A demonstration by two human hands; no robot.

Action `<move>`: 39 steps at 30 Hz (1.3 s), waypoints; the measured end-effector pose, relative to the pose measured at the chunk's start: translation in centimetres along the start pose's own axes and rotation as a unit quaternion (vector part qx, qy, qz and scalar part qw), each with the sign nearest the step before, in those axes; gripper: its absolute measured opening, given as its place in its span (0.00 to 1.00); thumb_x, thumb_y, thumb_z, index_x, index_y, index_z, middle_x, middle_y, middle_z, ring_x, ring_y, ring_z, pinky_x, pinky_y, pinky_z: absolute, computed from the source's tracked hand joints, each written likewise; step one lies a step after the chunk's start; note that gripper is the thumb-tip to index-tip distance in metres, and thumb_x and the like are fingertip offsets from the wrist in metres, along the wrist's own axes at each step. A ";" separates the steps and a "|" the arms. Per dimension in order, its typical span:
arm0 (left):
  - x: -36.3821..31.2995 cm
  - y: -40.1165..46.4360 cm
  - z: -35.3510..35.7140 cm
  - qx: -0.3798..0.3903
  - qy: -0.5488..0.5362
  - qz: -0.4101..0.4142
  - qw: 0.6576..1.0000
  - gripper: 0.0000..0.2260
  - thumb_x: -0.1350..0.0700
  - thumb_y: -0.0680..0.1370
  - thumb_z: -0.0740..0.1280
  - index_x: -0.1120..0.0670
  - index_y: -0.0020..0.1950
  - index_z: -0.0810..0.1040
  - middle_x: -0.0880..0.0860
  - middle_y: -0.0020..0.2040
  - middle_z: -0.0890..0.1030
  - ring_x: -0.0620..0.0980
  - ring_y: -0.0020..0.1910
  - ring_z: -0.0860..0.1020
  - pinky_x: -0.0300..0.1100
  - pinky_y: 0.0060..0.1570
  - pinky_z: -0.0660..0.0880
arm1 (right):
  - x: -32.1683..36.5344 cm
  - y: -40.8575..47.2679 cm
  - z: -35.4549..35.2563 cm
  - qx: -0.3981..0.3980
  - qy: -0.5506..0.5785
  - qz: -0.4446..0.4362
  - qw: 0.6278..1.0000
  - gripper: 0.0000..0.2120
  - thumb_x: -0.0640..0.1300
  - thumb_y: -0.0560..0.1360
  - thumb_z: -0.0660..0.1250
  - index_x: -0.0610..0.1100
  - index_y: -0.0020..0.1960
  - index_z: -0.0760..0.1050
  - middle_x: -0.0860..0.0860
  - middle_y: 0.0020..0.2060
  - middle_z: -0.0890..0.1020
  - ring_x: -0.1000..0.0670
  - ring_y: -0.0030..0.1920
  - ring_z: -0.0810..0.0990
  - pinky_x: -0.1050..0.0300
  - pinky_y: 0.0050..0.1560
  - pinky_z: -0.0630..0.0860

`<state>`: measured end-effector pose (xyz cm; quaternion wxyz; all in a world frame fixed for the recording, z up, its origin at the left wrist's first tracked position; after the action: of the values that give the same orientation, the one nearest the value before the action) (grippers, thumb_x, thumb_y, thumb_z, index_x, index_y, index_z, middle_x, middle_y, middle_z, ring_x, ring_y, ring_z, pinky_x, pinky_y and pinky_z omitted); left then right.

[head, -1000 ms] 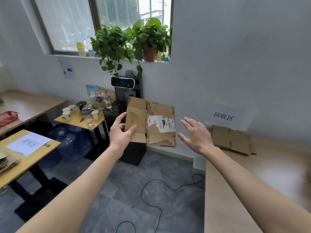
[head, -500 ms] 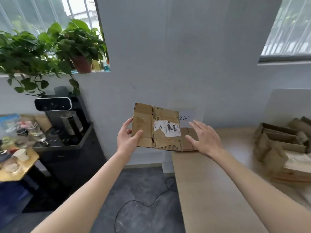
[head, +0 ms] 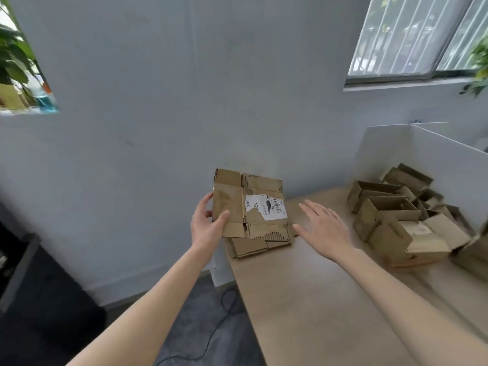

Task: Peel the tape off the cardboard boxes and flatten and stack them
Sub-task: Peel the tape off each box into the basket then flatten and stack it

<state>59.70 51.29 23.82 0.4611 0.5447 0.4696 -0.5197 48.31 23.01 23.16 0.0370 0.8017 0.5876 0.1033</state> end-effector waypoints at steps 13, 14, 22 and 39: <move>14.7 16.3 9.0 -0.004 0.064 -0.089 0.994 0.28 0.56 0.78 0.74 0.43 0.75 0.69 0.45 0.60 0.80 0.46 0.59 0.80 0.53 0.61 0.79 | -4.6 13.6 14.6 0.099 0.027 0.035 0.994 0.34 0.67 0.80 0.58 0.55 0.81 0.57 0.57 0.81 0.58 0.55 0.79 0.57 0.53 0.80 0.51; 16.2 17.4 9.8 -0.009 0.070 -0.093 0.993 0.27 0.56 0.78 0.74 0.43 0.74 0.69 0.46 0.61 0.80 0.46 0.60 0.79 0.53 0.62 0.79 | -4.9 14.6 16.4 0.108 0.031 0.037 0.993 0.34 0.66 0.80 0.58 0.55 0.81 0.57 0.57 0.81 0.58 0.55 0.79 0.57 0.53 0.79 0.51; 27.7 23.2 14.7 -0.055 0.085 -0.181 0.978 0.29 0.56 0.78 0.74 0.44 0.77 0.67 0.49 0.69 0.77 0.51 0.67 0.76 0.54 0.68 0.74 | -6.7 21.3 29.0 0.190 0.067 0.035 0.979 0.34 0.66 0.80 0.58 0.55 0.81 0.56 0.55 0.81 0.58 0.52 0.80 0.56 0.51 0.80 0.50; 34.0 24.6 14.0 0.210 0.582 0.034 0.785 0.30 0.36 0.81 0.62 0.45 0.81 0.62 0.51 0.83 0.53 0.55 0.81 0.54 0.53 0.78 0.55 | -6.8 23.3 37.2 0.233 0.042 0.006 0.972 0.34 0.65 0.78 0.63 0.59 0.80 0.58 0.56 0.82 0.54 0.52 0.81 0.53 0.50 0.80 0.51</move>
<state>82.82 35.29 -10.26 -0.0080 0.8426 0.5095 -0.1742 75.97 11.75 -9.79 -0.1760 0.7865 0.5920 -0.0023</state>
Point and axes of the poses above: each hand's wrist, its own y-axis towards the middle knuckle, its own z-axis out of the palm, x = y × z, the point moved 1 cm from there along y, towards the middle knuckle
